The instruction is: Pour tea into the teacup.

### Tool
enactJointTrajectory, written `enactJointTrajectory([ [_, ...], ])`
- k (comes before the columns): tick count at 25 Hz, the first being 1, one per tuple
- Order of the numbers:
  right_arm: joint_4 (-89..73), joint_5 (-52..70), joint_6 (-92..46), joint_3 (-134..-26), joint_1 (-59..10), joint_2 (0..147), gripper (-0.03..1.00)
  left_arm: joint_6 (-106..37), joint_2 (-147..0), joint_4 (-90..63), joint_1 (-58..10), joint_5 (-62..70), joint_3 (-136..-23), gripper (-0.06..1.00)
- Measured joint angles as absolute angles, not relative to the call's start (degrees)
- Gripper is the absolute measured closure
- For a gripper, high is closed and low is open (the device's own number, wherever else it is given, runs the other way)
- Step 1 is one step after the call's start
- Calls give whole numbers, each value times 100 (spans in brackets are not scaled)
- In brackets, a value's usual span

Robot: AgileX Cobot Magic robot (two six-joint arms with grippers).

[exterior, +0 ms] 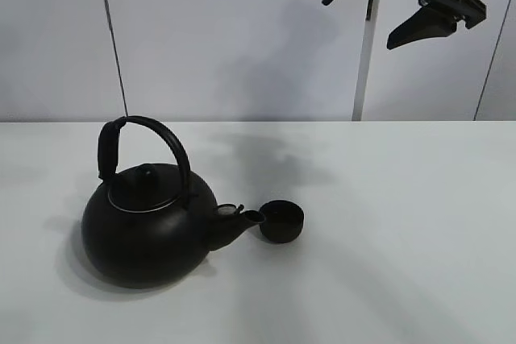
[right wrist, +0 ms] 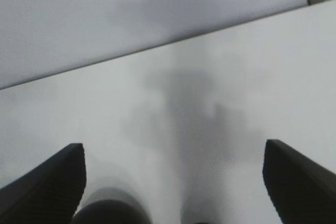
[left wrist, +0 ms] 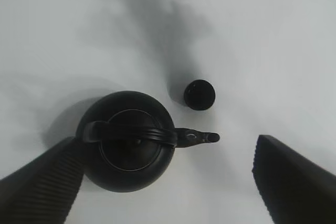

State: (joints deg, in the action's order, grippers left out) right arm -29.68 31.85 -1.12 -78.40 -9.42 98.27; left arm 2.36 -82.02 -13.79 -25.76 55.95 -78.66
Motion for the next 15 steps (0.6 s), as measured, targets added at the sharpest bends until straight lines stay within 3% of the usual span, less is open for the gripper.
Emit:
enactJointTrajectory([
  [8, -3741, 4129, -107, -7840, -942, 9827, 34, 190, -8865, -1924, -1950, 6020, -8346, 25],
  [15, -3970, 4563, -95, -7840, -942, 9827, 34, 215, -9153, -2299, -1918, 6028, -8346, 25],
])
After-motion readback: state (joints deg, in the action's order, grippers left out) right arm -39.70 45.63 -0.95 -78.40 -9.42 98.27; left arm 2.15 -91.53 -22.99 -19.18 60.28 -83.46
